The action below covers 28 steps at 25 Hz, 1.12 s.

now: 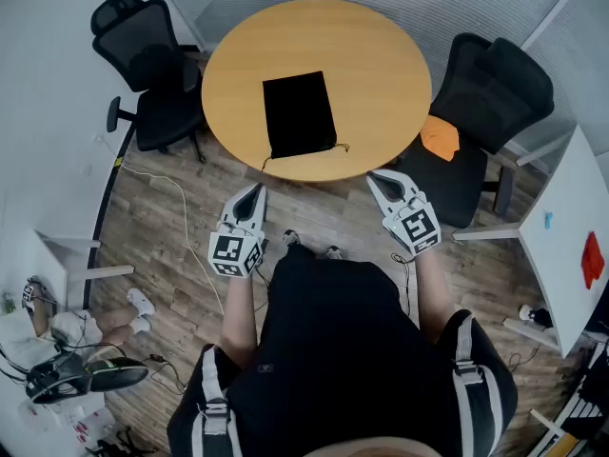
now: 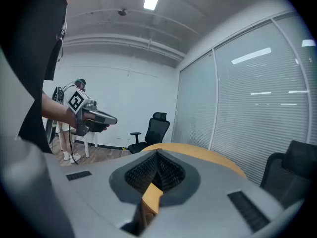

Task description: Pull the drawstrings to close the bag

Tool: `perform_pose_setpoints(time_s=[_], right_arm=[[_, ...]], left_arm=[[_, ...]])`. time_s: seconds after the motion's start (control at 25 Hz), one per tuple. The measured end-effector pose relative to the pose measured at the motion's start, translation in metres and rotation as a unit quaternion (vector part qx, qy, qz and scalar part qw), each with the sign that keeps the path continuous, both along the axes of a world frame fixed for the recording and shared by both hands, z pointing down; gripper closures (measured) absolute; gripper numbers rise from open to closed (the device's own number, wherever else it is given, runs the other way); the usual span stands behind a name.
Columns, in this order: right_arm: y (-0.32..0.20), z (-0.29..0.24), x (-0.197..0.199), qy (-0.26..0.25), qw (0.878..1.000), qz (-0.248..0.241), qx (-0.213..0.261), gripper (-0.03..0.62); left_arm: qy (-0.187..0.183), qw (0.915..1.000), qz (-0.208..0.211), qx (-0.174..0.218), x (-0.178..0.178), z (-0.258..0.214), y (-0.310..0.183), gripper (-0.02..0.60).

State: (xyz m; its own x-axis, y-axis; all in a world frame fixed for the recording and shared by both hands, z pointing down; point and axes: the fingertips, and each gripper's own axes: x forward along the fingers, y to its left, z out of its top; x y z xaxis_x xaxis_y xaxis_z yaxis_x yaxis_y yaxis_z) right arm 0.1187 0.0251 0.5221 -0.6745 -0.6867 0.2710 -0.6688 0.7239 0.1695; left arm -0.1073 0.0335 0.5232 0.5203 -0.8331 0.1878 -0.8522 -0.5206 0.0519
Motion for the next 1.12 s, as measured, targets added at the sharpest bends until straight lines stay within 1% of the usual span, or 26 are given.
perform_pose_setpoints(time_s=[0.12, 0.36, 0.6, 0.76, 0.88, 1.12], right_arm=[[-0.003, 0.001, -0.001, 0.0, 1.0, -0.003, 0.004, 0.537], [-0.004, 0.002, -0.003, 0.003, 1.0, -0.003, -0.005, 0.537], [-0.005, 0.004, -0.005, 0.007, 1.0, 0.0, -0.003, 0.537], [-0.004, 0.01, -0.009, 0.025, 1.0, -0.005, 0.0, 0.539], [-0.002, 0.017, -0.009, 0.035, 0.999, -0.004, -0.004, 0.537], [0.0, 0.025, -0.005, 0.039, 0.999, 0.0, -0.012, 0.537]], left_arm=[[-0.001, 1.0, -0.003, -0.001, -0.003, 0.001, -0.002, 0.565], [-0.009, 1.0, -0.003, 0.001, -0.008, 0.003, -0.005, 0.565], [-0.008, 0.9999, -0.01, 0.0, -0.016, 0.004, -0.006, 0.566], [-0.007, 0.9999, -0.013, -0.003, -0.017, 0.01, -0.005, 0.565], [-0.014, 0.9998, -0.011, -0.006, -0.017, 0.014, -0.002, 0.566], [-0.017, 0.9997, -0.015, -0.008, -0.016, 0.016, 0.002, 0.566]])
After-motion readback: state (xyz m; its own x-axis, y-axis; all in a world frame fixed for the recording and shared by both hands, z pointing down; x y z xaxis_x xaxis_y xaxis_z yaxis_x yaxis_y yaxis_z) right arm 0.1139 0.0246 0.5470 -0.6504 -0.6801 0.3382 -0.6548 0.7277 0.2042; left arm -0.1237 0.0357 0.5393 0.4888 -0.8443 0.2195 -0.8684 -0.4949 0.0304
